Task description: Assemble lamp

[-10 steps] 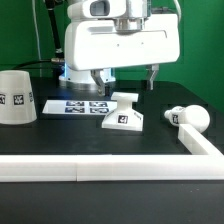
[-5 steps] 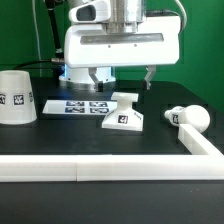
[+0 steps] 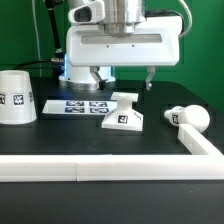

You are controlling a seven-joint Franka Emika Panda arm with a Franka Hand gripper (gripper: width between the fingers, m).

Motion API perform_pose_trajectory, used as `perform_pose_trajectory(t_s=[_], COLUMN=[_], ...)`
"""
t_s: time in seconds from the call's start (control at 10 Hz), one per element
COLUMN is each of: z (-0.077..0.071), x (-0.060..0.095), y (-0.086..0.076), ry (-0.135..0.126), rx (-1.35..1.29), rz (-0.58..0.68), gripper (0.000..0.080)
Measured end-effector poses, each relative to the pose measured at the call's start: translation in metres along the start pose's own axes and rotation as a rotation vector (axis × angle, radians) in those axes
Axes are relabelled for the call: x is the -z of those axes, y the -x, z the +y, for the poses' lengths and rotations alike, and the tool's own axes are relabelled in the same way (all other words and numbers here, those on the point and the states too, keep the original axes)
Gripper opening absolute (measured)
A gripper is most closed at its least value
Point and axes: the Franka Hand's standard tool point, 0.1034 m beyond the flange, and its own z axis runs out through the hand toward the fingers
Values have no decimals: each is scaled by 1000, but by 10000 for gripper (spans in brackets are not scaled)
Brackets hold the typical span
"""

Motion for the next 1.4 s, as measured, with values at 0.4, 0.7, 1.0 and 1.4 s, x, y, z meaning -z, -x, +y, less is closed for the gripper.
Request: perform_pose_trajectory(t_s=[0.4,0.7,1.0,1.4], z=[-3,0,5,6], x=[-13,-25,-40,-42], y=[38,42,48,49], ry=[9,13,16,17], rx=[51,82,92,93], rz=[21,16,17,13], gripper=[700,700,700,527])
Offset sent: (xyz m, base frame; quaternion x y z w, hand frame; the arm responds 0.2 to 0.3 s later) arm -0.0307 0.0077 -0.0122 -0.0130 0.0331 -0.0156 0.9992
